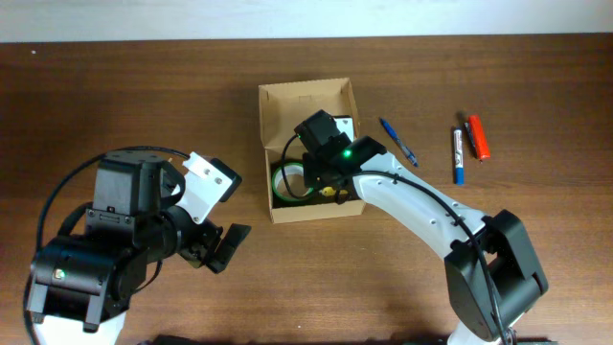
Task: Pack container
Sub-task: 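Lower the sticky-note pad into the box beside the tape and release, then lift the right gripper out of the box and move right to the markers, then lower the right gripper onto the red marker and grasp it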
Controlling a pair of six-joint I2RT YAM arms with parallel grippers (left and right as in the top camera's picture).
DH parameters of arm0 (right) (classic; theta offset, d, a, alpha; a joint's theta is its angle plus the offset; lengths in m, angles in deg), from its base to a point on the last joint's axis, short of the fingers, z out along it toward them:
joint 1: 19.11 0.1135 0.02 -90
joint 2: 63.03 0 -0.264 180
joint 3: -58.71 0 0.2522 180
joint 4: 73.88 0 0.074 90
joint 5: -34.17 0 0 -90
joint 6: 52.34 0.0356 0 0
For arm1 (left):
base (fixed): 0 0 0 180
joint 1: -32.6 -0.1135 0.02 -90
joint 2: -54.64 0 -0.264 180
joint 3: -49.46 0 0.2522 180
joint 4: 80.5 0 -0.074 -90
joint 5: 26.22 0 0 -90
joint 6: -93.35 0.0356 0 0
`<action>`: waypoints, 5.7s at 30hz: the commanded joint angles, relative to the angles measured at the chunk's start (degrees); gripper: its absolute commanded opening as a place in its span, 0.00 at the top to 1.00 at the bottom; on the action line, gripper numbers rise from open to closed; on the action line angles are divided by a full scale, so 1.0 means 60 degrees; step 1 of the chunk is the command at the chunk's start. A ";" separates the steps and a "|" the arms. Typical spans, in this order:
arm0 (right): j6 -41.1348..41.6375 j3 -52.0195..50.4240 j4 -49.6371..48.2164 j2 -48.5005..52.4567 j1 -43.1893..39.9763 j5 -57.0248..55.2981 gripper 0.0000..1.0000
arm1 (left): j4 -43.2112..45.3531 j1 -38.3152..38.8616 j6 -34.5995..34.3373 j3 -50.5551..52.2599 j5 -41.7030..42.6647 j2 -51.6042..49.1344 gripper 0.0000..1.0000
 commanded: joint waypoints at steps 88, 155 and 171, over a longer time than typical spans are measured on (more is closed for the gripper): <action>-0.7220 0.0146 -0.1373 0.1020 -0.8863 0.1920 0.17 | 0.0004 -0.0044 0.0182 -0.0131 0.0007 -0.0004 0.00; -0.7705 0.0146 -0.2940 0.2331 -0.8338 0.2732 0.53 | 0.0004 -0.0044 0.0182 -0.0131 0.0007 -0.0004 0.00; -0.7679 0.0146 -0.3133 0.2605 -0.8338 0.2736 0.62 | 0.0004 -0.0044 0.0182 -0.0131 0.0007 -0.0004 0.00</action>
